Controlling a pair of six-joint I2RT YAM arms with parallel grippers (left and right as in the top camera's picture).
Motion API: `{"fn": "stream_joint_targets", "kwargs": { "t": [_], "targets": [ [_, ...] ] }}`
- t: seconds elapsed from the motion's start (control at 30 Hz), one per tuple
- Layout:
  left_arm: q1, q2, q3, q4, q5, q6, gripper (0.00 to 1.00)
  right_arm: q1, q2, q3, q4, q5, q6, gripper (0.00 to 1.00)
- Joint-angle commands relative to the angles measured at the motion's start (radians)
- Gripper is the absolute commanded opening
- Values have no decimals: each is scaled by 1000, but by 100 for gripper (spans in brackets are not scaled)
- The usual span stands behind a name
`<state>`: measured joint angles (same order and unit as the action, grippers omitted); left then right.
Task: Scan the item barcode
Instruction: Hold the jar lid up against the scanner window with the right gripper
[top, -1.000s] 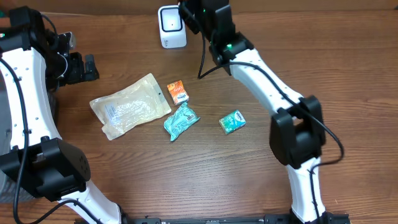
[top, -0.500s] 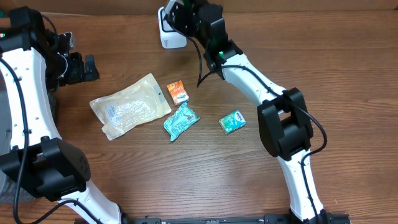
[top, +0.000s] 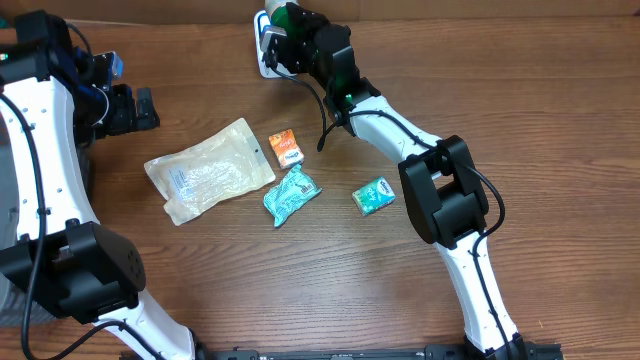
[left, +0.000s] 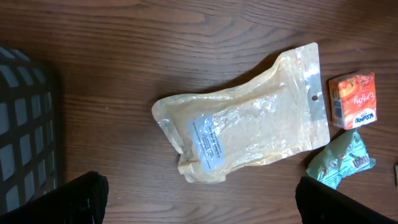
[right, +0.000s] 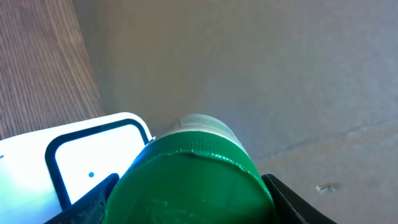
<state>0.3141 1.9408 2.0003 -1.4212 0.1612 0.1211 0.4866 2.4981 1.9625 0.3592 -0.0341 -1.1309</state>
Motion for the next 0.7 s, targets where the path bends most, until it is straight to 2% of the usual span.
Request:
{"fn": "stream_joint_targets", "kwargs": {
  "t": [0.0,0.2,0.23,0.33,0.47,0.67],
  "targets": [
    [-8,-13,22,1,12,-17,100,5,-1,20,28,-2,-8,35],
    [-8,-13,22,1,12,-17,99,24,-30,20,48,26,26,35],
    [-8,-13,22,1,12,-17,100,25,-74,20,37,33,126,35],
    [-8,-13,22,1,12,-17,100,24,-153,20,-27,33,237,36],
    [-8,-13,22,1,12,-17,100,23,-306,20,-246,32,355,36],
    [-8,-13,22,1,12,-17,100,2,-564,20,-682,31,696,36]
  ]
}}
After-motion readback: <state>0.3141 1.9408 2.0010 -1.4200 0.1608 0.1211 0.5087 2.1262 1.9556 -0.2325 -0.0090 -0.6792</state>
